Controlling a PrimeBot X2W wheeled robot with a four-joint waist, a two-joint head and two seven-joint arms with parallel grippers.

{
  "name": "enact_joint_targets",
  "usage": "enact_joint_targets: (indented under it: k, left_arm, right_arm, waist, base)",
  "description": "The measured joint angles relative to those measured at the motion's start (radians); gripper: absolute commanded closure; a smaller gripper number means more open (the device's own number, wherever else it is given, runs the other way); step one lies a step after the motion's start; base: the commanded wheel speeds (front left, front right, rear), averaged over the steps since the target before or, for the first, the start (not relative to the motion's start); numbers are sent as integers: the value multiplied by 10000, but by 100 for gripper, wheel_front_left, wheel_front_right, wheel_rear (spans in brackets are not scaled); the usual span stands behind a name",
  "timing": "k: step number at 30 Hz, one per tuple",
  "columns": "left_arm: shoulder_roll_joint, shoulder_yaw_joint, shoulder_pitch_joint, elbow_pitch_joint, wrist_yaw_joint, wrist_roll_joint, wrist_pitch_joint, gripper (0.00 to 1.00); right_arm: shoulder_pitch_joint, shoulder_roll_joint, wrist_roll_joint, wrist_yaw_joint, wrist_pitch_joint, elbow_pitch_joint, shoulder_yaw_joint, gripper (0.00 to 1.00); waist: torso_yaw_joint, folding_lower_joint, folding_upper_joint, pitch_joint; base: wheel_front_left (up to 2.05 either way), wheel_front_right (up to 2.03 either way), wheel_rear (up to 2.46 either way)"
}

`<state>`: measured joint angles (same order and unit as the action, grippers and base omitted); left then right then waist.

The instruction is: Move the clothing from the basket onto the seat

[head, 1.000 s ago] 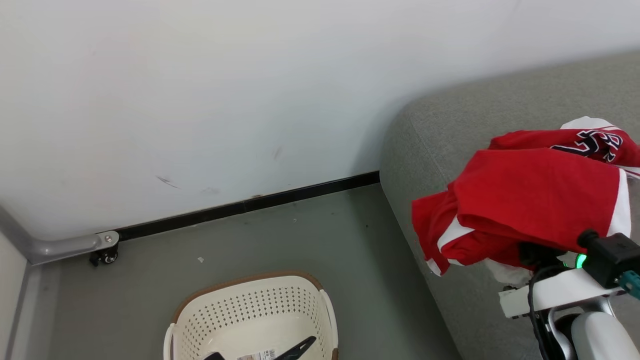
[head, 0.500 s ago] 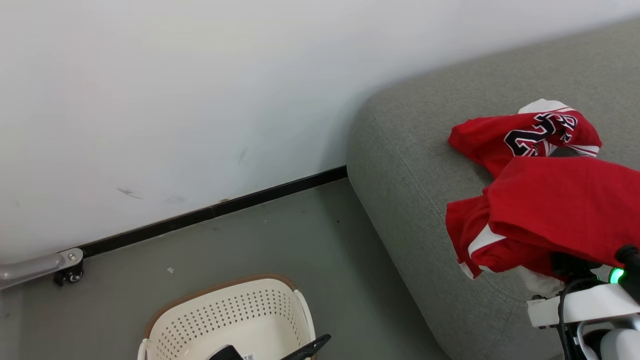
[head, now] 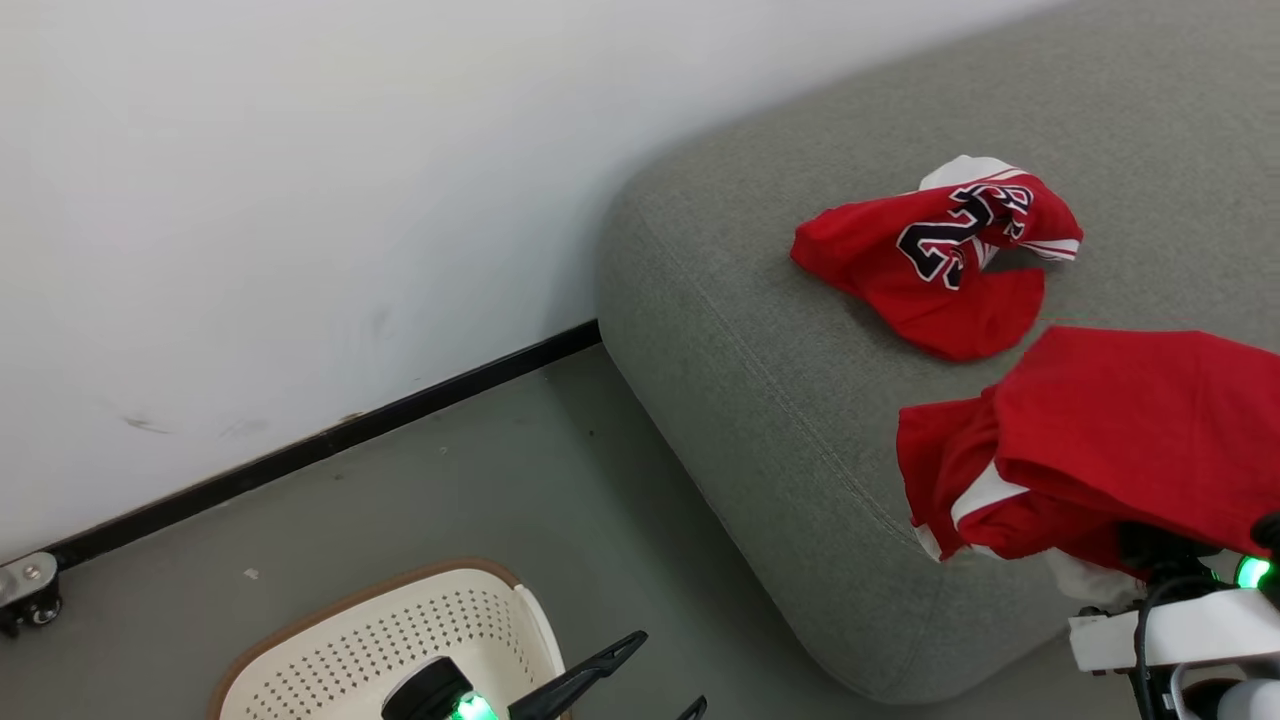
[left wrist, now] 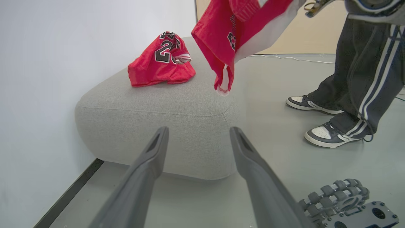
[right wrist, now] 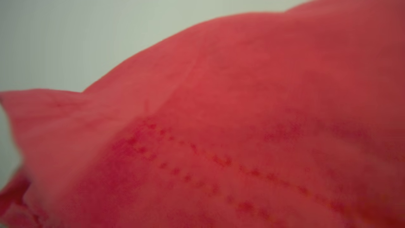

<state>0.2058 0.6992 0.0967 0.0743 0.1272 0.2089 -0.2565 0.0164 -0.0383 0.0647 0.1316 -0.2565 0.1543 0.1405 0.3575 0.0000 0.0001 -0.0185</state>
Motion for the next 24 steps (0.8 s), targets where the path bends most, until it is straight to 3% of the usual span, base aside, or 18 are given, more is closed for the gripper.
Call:
enact_joint_targets:
  k: [24]
  left_arm:
    - [662, 426, 377, -401, 0, -12, 0, 0]
  right_arm:
    - [440, 40, 698, 0, 0, 370, 173, 100]
  waist:
    - [1637, 0, 0, -856]
  base:
    - [6, 6, 6]
